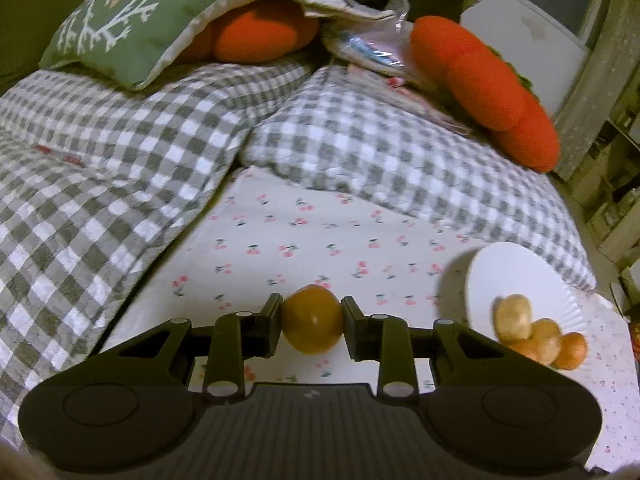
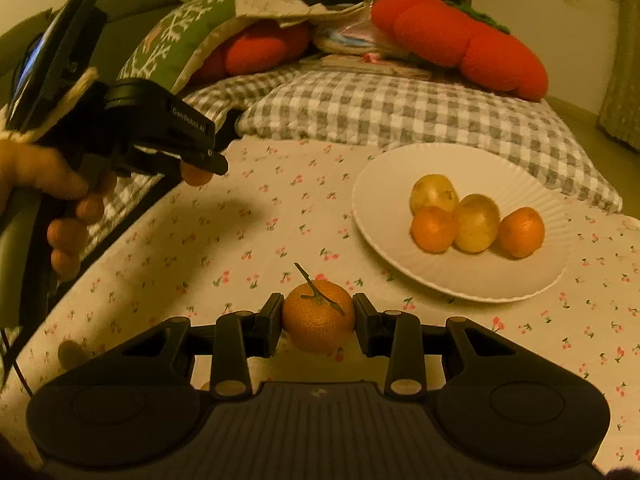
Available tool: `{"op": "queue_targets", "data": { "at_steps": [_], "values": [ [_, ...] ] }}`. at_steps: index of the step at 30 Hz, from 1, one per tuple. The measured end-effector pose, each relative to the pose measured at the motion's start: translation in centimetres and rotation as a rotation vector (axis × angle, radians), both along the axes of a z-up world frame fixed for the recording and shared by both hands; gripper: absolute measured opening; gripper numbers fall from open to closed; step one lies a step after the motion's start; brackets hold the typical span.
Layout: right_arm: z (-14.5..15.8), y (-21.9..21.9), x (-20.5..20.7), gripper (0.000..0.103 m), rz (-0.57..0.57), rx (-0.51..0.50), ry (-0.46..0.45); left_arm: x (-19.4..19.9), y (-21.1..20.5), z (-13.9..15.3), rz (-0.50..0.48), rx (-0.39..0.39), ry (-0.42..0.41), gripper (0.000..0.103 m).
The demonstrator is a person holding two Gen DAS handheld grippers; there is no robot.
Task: Organize fruits
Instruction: 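Carry both tangerines onto the white plate and open both tools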
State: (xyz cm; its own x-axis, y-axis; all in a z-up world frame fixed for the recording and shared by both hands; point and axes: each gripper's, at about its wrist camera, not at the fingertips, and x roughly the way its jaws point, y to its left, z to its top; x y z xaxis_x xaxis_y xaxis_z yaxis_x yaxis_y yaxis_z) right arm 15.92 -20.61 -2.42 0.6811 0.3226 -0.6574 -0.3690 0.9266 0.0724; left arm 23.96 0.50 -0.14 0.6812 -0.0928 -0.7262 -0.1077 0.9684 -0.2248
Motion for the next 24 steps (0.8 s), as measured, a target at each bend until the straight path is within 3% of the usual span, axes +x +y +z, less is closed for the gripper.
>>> {"op": "queue_targets", "data": {
  "at_steps": [20,24],
  "values": [
    [4.3,-6.4,1.8,0.034,-0.162,0.146,-0.051,-2.0,-7.8,2.3,-0.182,-0.056,-0.065,0.017],
    [4.5,-8.3,2.4,0.034,-0.21,0.193,-0.026,-2.3,-9.2,2.5,-0.215,-0.059,-0.07,0.017]
  ]
}}
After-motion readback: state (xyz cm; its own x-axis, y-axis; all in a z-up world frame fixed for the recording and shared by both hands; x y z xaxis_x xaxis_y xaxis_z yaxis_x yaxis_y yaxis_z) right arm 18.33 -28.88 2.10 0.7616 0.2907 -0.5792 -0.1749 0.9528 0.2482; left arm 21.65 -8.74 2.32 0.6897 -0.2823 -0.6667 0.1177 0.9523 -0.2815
